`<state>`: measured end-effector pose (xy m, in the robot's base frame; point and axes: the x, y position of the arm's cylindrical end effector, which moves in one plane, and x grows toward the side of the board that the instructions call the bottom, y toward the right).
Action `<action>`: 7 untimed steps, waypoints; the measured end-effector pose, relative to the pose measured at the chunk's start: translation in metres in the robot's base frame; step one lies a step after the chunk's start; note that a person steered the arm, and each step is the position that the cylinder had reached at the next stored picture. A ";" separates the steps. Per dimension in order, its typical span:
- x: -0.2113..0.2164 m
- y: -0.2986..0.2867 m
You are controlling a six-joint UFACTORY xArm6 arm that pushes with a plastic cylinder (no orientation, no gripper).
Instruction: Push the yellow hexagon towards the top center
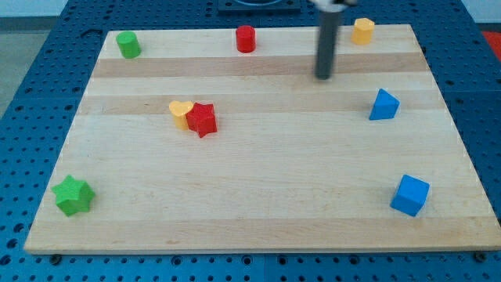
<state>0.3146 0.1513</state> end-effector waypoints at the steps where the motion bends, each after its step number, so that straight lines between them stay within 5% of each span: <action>1: -0.031 0.095; 3: -0.123 0.143; 5: -0.077 -0.003; 6: -0.068 -0.035; 7: -0.086 -0.001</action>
<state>0.2281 0.1498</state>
